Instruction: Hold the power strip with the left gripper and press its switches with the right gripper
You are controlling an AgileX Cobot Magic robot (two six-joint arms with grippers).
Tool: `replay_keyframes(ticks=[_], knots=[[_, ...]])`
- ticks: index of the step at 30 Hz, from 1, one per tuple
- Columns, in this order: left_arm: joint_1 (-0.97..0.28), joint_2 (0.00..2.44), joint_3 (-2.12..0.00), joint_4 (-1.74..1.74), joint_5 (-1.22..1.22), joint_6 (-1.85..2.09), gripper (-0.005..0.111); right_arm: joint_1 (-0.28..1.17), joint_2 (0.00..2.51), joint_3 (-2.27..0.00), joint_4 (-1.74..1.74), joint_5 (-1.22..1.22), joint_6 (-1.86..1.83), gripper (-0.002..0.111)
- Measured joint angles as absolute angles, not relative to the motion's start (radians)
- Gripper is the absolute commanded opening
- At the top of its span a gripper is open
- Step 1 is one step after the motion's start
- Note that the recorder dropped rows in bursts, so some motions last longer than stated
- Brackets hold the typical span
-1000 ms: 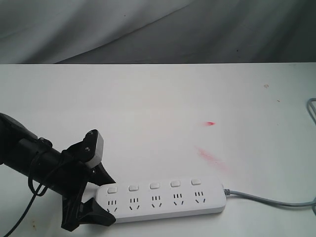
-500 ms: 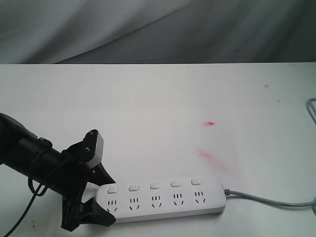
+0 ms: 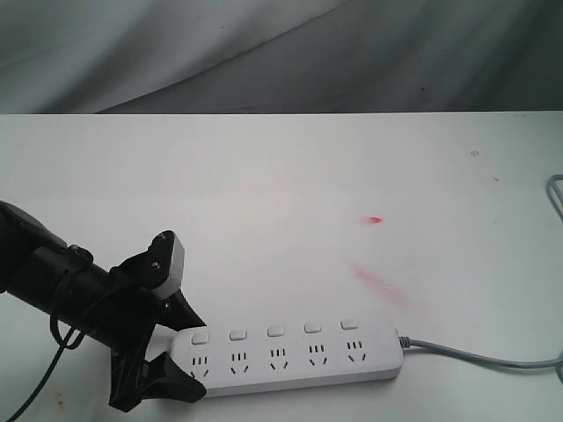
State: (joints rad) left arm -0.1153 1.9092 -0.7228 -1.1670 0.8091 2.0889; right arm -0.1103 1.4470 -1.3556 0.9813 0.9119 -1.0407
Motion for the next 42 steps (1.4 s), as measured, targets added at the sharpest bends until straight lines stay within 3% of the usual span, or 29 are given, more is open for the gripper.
replay_keyframes(ticks=[12, 23, 33, 42], knots=[[-0.115, 1.909, -0.723, -1.165, 0.809, 2.089, 0.031, -0.086, 1.704, -1.356, 1.043, 1.039, -1.326, 0.002], [-0.115, 1.909, -0.723, -1.165, 0.809, 2.089, 0.031, 0.125, 1.856, -1.356, 1.071, 1.035, -1.468, 0.057], [-0.115, 1.909, -0.723, -1.165, 0.809, 2.089, 0.031, 0.317, 1.996, -1.357, 1.071, 0.887, -1.567, 0.059], [-0.115, 1.909, -0.723, -1.165, 0.809, 2.089, 0.031, 0.353, 2.01, -1.357, 1.104, 0.97, -1.648, 0.059]])
